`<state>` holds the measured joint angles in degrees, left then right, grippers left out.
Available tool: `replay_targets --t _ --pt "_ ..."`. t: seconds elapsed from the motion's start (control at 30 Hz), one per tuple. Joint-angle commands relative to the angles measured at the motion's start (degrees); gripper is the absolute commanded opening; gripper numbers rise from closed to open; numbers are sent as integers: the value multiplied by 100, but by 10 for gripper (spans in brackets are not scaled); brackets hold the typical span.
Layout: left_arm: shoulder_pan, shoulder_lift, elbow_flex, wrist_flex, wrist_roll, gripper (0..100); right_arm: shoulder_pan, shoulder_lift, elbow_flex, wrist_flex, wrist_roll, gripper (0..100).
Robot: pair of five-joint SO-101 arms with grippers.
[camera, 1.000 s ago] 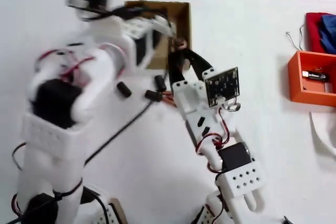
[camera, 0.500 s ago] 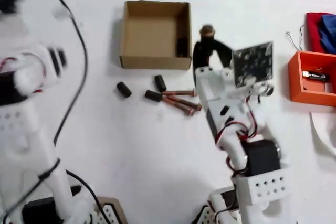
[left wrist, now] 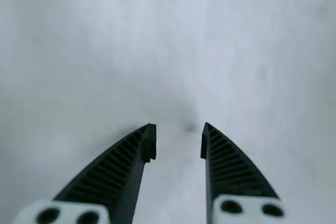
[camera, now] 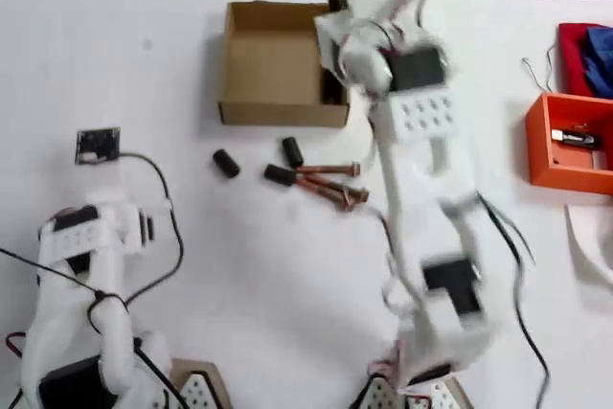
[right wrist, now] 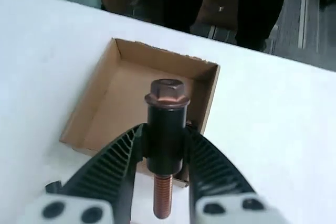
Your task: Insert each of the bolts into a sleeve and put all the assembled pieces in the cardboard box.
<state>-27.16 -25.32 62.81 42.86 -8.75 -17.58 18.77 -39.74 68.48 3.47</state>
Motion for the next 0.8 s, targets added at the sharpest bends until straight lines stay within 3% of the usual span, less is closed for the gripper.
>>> replay_targets --t 0.0,0.13,0.23,0.5,0.77 --pt "-62 -35 4 -220 -35 164 66 2035 -2699 330 -316 20" --pt "-62 -53 92 -229 -35 162 22 3723 -4264 462 -431 20" --pt "-62 -70 136 -237 -35 162 66 4356 -4659 154 -440 20" --pt "-62 -70 136 -246 -35 162 -4 4462 -3710 -760 -941 20" --pt "-62 -70 145 -246 -35 162 -4 4514 -3446 -813 -967 20"
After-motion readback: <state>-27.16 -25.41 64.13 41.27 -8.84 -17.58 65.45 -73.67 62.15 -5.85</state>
